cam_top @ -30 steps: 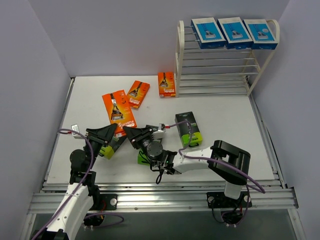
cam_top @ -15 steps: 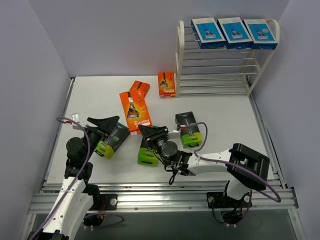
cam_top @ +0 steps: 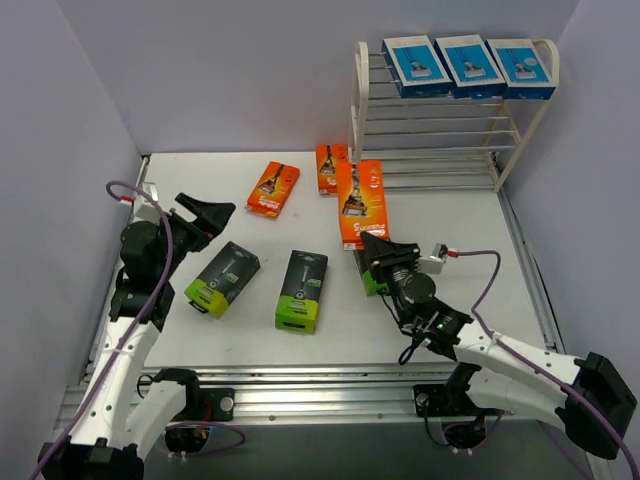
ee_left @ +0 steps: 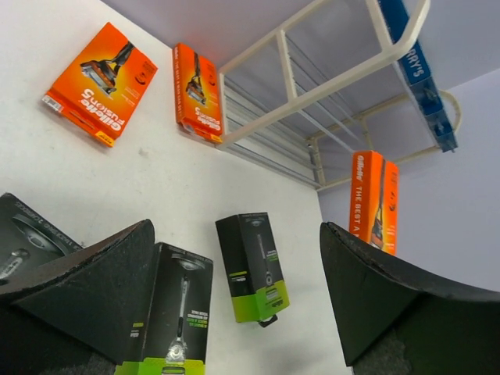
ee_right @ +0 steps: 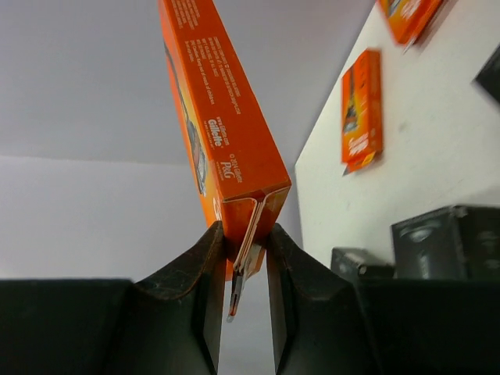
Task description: Place and organize the shaving razors onto the shelf
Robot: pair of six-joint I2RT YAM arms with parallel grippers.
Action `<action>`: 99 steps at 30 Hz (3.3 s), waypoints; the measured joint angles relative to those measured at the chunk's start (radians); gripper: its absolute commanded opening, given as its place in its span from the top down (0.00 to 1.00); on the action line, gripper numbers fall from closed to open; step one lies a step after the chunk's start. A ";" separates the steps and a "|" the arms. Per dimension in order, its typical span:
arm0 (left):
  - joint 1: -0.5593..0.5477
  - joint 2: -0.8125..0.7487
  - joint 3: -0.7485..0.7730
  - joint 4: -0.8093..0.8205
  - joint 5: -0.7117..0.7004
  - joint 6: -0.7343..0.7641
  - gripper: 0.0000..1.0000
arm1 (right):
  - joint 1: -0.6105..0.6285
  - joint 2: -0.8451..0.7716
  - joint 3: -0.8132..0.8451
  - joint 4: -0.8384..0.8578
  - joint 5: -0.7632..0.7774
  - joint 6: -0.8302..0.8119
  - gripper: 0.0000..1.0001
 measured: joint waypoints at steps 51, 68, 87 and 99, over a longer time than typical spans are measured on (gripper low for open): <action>-0.073 0.432 0.299 -0.120 0.021 0.358 0.00 | -1.210 0.387 0.426 -0.291 -1.062 -0.349 1.00; -0.071 0.480 0.299 -0.121 0.072 0.349 0.00 | -1.265 0.740 0.784 -0.274 -1.086 -0.389 1.00; -0.053 0.518 0.305 -0.135 0.132 0.349 0.07 | -1.295 0.952 1.086 -0.371 -1.090 -0.449 1.00; -0.053 0.533 0.309 -0.136 0.152 0.348 0.07 | -1.302 1.020 1.149 -0.378 -1.100 -0.463 1.00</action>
